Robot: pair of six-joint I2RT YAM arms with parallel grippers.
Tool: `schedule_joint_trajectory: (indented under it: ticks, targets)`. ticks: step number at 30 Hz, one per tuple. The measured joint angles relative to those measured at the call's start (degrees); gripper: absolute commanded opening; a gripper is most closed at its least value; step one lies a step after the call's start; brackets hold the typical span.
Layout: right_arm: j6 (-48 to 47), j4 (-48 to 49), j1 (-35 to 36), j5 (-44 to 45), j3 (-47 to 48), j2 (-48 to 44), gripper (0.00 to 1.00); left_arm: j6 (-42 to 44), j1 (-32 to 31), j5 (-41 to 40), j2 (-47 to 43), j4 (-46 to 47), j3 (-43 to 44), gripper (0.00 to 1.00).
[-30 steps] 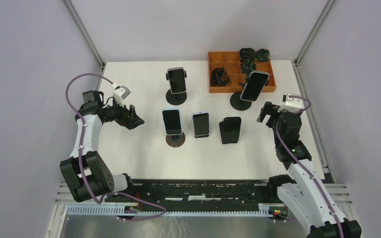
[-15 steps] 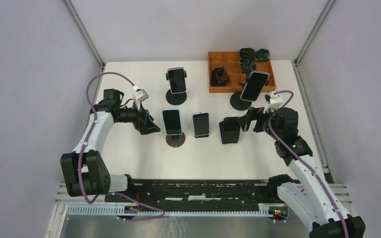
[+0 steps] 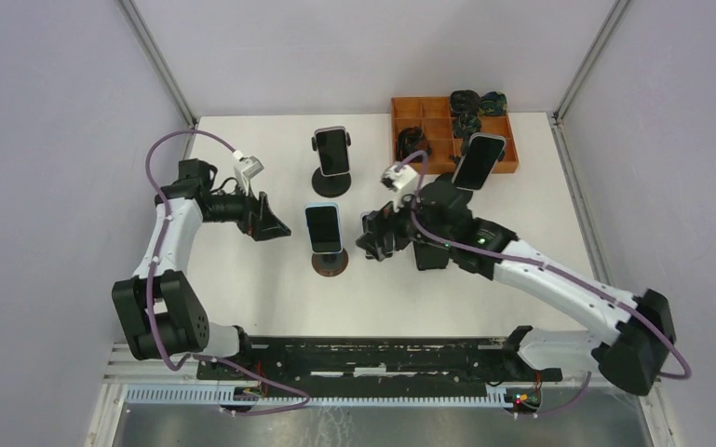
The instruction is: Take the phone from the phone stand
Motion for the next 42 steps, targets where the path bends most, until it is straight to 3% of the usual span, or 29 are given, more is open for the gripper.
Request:
schedule_joint_trajectory:
  ticks: [7,14,23,33,42]
  targets:
    - [-0.83,3.50,7.76,1.44,5.73,14.12,0.98,2.16,5.14,-0.02,1.55,-6.23,2.05,1.00]
    - [-0.48,6.78,8.33,2.34,8.37,23.06,0.98,2.58,5.27,-0.92,1.44,-8.39,2.05,1.00]
    - [-0.57,8.81,8.33,6.01,14.60,29.66,0.88,2.84,5.27,-2.25,-1.14,-10.49,2.93,1.00]
    - [-0.61,12.15,8.04,8.61,14.71,34.77,0.68,8.85,5.27,-1.66,-1.62,-18.08,5.84,1.00]
    - [0.92,18.16,6.67,2.69,14.67,36.26,0.25,18.47,5.27,0.02,-1.73,-27.06,7.17,1.00]
